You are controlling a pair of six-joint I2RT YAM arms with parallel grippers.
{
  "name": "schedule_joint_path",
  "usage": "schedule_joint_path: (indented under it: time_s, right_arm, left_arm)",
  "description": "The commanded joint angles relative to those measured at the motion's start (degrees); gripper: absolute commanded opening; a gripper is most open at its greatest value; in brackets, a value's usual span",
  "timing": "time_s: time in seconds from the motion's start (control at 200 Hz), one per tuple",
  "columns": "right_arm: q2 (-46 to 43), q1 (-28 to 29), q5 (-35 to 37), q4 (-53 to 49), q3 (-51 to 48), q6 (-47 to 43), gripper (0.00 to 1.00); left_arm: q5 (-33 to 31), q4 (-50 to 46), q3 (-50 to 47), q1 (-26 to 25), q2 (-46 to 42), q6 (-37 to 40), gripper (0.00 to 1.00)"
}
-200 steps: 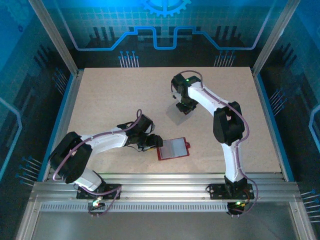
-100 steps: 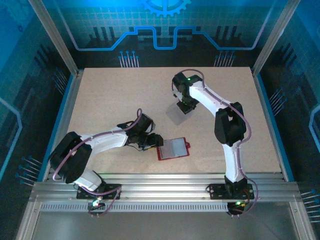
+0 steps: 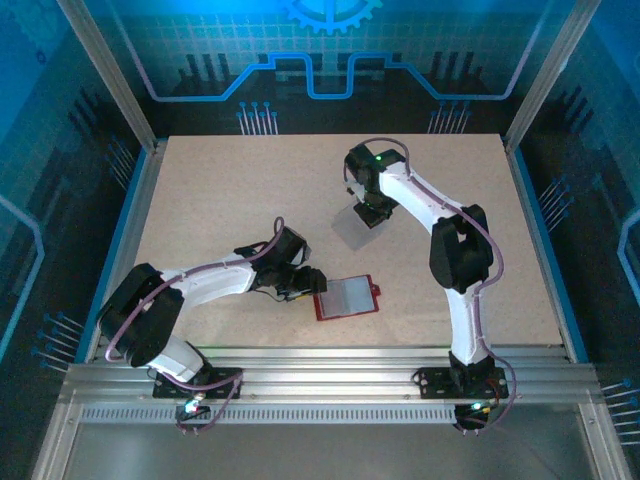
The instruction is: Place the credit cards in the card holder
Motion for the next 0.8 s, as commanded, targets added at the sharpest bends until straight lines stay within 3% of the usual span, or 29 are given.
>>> schedule_joint_path:
  time_s: [0.0,0.46,0.795]
  right_arm:
    - [-1.02,-0.35,-1.50,-2.05,-0.32,-0.30,0.06]
    - [-0.32,0.11,-3.42,-2.32,-1.38,-0.32,0.11]
    - [-1.10,0.32,-6.86,-2.68,-1.60,-0.49,0.08]
  left_arm:
    - [0.67,-1.50,1.68,0.21,0.03,0.46,0.52]
    - [0.93,-1.69,2.32,0.53,0.47,0.68,0.52]
    - [0.93,-1.99,2.48,0.56,0.56,0.70,0.52]
